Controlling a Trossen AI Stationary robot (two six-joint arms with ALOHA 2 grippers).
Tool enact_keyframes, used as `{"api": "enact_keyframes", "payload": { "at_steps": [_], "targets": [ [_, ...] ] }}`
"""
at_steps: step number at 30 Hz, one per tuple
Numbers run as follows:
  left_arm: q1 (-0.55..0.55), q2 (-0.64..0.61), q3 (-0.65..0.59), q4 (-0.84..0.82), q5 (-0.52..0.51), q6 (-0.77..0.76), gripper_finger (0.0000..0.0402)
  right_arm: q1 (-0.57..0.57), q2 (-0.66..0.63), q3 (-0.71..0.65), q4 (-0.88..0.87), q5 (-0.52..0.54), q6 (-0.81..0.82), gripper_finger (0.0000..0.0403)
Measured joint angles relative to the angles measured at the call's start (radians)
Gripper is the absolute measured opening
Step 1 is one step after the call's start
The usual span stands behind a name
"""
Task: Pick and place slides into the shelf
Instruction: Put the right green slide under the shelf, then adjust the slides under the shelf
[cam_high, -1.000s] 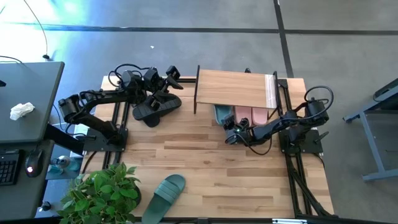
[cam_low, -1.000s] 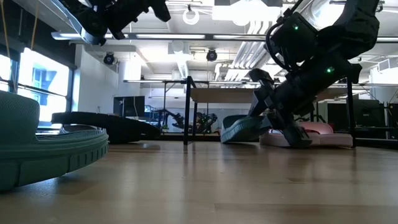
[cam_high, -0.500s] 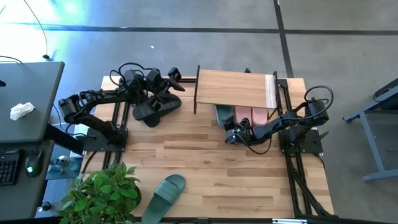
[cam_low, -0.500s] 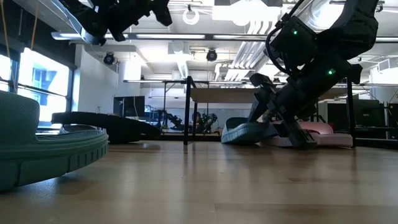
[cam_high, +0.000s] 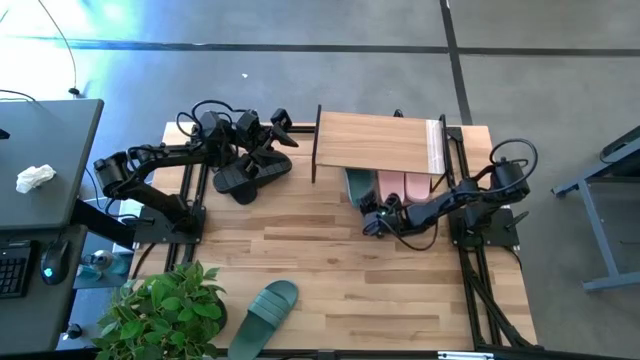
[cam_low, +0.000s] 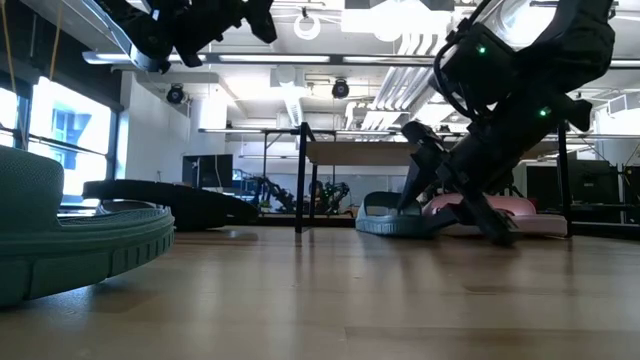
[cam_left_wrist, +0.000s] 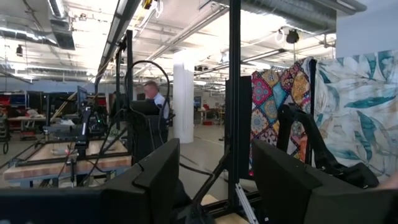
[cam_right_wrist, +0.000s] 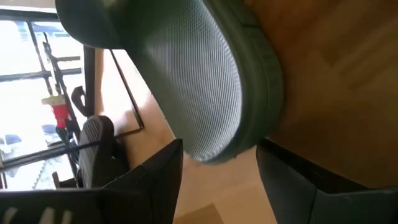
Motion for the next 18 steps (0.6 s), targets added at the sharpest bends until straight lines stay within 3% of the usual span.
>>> {"api": "enact_keyframes", "payload": {
  "at_steps": [18],
  "targets": [
    [0.0,0.0,0.0,0.0,0.0,0.013,0.0184,0.118,0.003,0.032,-0.021,0.003,0.002,0.0193]
  ]
}}
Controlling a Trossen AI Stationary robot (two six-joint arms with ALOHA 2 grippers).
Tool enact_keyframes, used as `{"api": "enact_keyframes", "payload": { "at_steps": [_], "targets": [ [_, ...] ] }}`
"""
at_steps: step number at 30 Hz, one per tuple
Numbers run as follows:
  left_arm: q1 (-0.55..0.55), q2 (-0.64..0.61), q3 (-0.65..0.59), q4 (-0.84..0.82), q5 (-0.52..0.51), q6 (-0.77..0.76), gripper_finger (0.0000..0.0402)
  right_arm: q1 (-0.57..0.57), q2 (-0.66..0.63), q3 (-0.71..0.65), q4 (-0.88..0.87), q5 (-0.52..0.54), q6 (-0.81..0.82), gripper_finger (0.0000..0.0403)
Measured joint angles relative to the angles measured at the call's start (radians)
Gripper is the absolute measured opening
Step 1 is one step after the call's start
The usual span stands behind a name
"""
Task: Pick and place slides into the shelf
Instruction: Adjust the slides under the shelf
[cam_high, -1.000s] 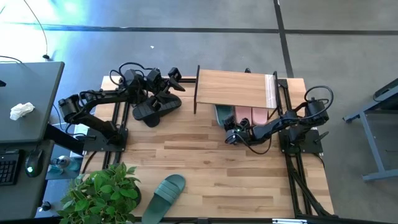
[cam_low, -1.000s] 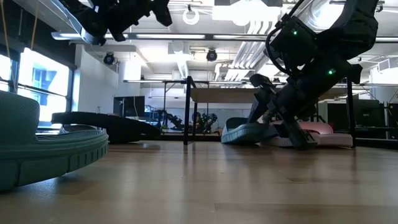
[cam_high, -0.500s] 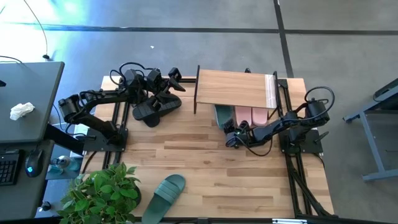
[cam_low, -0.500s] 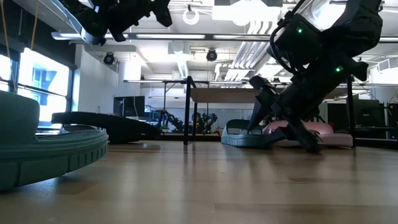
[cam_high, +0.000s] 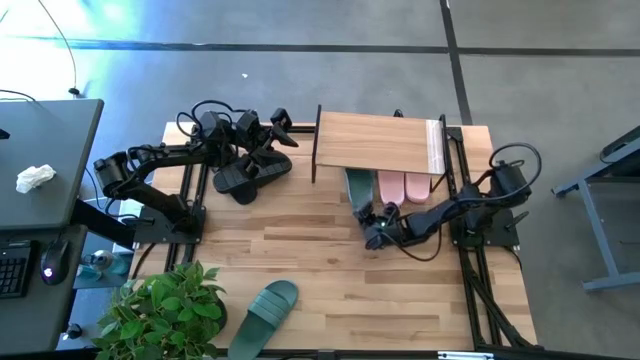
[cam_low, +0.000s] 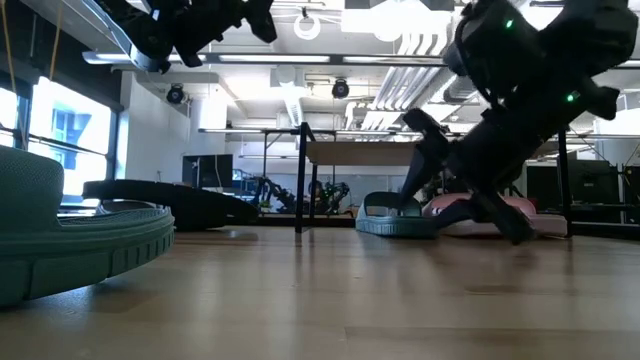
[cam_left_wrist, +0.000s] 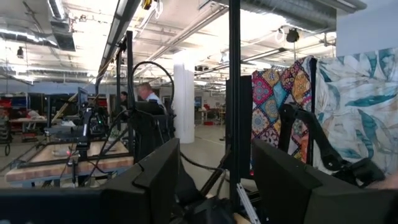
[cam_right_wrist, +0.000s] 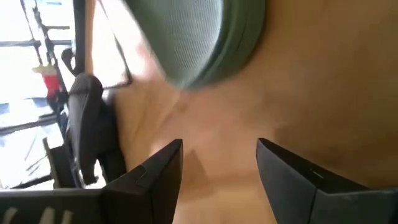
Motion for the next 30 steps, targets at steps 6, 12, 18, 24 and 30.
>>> {"api": "enact_keyframes", "payload": {
  "at_steps": [6,12,18,24,30],
  "targets": [
    [0.0,0.0,0.0,0.0,0.001,0.031,0.0184,0.086,0.0,0.042,0.002,0.03,-0.039,0.0193],
    [0.0,0.0,0.0,0.001,0.028,0.057,0.0184,0.16,0.0,0.059,0.105,0.197,-0.201,0.0193],
    [-0.001,0.0,0.0,0.0,0.03,0.089,0.0184,0.17,-0.004,0.059,0.284,0.306,-0.587,0.0192],
    [-0.045,0.0,0.0,-0.009,0.101,0.153,0.0183,0.094,-0.086,0.057,0.439,0.053,-1.139,0.0143],
    [-0.173,0.0,0.0,-0.129,0.147,0.267,0.016,-0.017,-0.264,0.06,0.376,-0.152,-1.462,0.0039]
  ]
}}
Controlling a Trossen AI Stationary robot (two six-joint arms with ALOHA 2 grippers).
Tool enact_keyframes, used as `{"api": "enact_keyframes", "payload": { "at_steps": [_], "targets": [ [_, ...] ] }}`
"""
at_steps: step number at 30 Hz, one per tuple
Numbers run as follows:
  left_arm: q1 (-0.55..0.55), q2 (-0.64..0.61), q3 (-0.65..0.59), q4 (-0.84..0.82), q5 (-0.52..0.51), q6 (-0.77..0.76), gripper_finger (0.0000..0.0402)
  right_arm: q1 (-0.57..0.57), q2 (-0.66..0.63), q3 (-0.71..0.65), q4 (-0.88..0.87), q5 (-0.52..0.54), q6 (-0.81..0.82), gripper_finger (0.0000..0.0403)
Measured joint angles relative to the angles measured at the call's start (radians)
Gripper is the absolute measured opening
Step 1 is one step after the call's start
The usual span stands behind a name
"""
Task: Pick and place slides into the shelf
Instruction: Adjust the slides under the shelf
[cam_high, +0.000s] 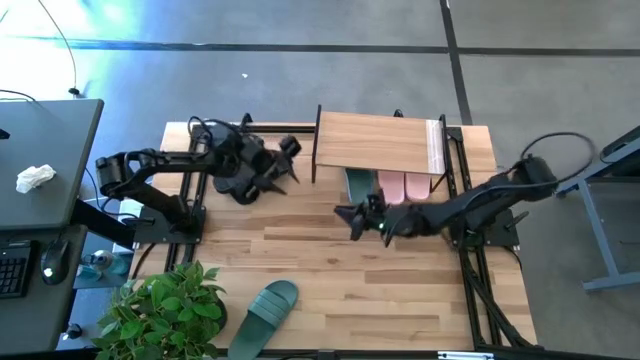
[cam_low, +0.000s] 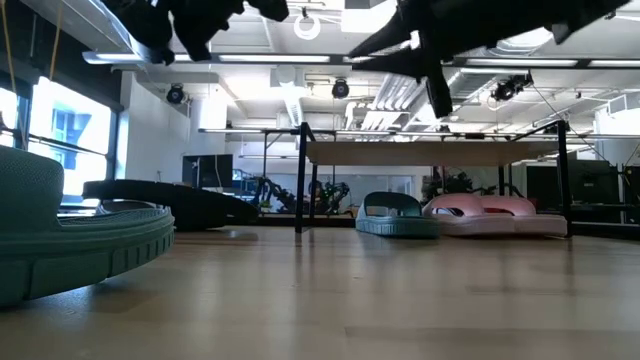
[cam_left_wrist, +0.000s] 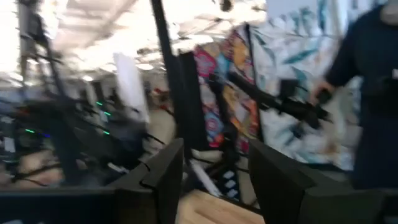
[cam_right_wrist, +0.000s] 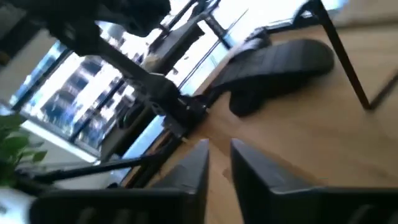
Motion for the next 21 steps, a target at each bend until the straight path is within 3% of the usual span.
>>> {"api": "enact_keyframes", "payload": {
  "at_steps": [2,6,13,16,21],
  "targets": [
    [-0.028,0.0,0.0,-0.059,0.014,0.048,0.0147,-0.026,-0.074,0.0,-0.078,-0.063,-0.061,0.0011],
    [-0.066,0.0,0.0,-0.208,0.022,0.158,0.0119,-0.039,-0.235,0.0,-0.333,-0.078,-0.11,0.001],
    [-0.14,0.0,0.0,-0.498,-0.065,0.402,0.0073,-0.007,-0.458,0.0,-0.764,-0.097,-0.018,0.0001],
    [-0.187,0.0,0.0,-0.623,-0.179,0.528,0.0055,0.023,-0.5,0.0,-0.906,-0.136,0.053,0.0],
    [-0.278,0.0,0.0,-0.801,-0.489,0.716,0.0025,0.084,-0.495,0.0,-1.178,-0.228,0.197,0.0]
  ]
}}
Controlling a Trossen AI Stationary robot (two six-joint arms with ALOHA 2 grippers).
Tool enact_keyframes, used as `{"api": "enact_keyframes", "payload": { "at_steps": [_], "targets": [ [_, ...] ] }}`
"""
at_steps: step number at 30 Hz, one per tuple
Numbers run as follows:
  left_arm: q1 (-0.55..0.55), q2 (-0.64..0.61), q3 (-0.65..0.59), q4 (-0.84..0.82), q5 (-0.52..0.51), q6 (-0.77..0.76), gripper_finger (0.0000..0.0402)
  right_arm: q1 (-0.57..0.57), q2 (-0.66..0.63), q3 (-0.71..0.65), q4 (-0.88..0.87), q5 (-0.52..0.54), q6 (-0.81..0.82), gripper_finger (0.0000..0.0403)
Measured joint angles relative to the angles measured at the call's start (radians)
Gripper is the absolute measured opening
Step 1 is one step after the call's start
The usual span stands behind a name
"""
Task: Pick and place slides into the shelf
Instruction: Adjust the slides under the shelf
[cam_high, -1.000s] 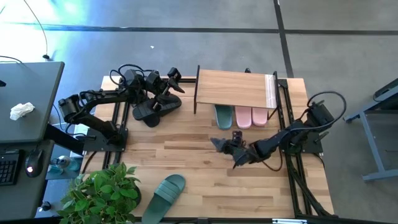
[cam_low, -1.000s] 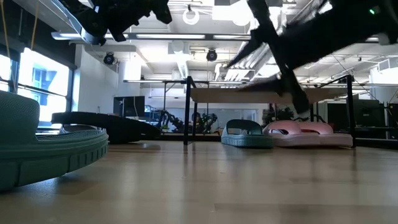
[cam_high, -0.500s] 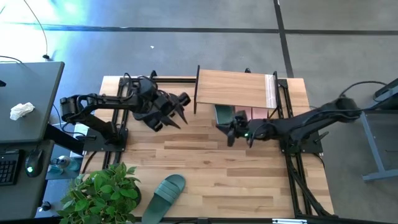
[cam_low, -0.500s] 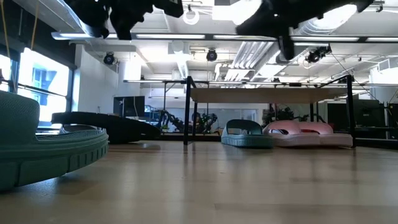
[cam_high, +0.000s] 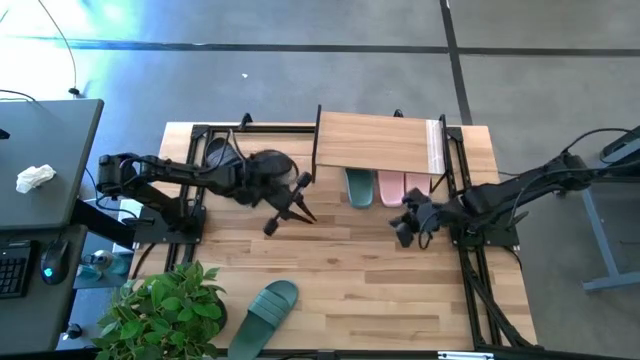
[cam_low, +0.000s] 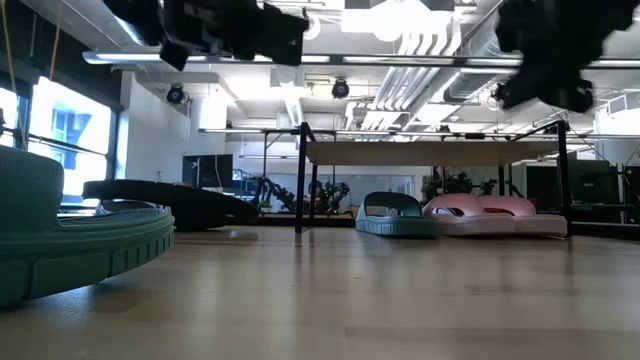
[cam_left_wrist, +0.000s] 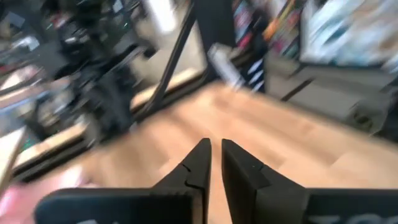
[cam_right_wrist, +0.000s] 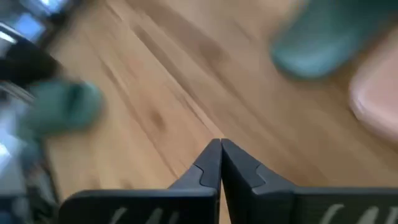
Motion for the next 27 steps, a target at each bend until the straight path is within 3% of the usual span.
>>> {"api": "enact_keyframes", "payload": {
  "at_steps": [4,9,19,22,27],
  "targets": [
    [-0.073,0.009,0.0,-0.058,-0.228,0.091,0.0005,0.06,0.056,0.0,-0.172,0.055,0.12,0.0],
    [-0.135,0.069,0.0,-0.058,-0.383,0.101,0.0006,0.091,0.19,-0.003,-0.22,0.127,0.207,0.0],
    [-0.153,0.271,0.081,-0.024,-0.46,0.09,0.0009,0.02,0.385,-0.113,0.066,0.18,0.247,0.0],
    [-0.151,0.321,0.134,-0.029,-0.471,0.098,0.0009,-0.005,0.4,-0.125,0.076,0.228,0.255,0.0],
    [-0.151,0.379,0.179,-0.042,-0.471,0.099,0.0009,-0.064,0.408,-0.153,0.095,0.213,0.235,0.0]
  ]
}}
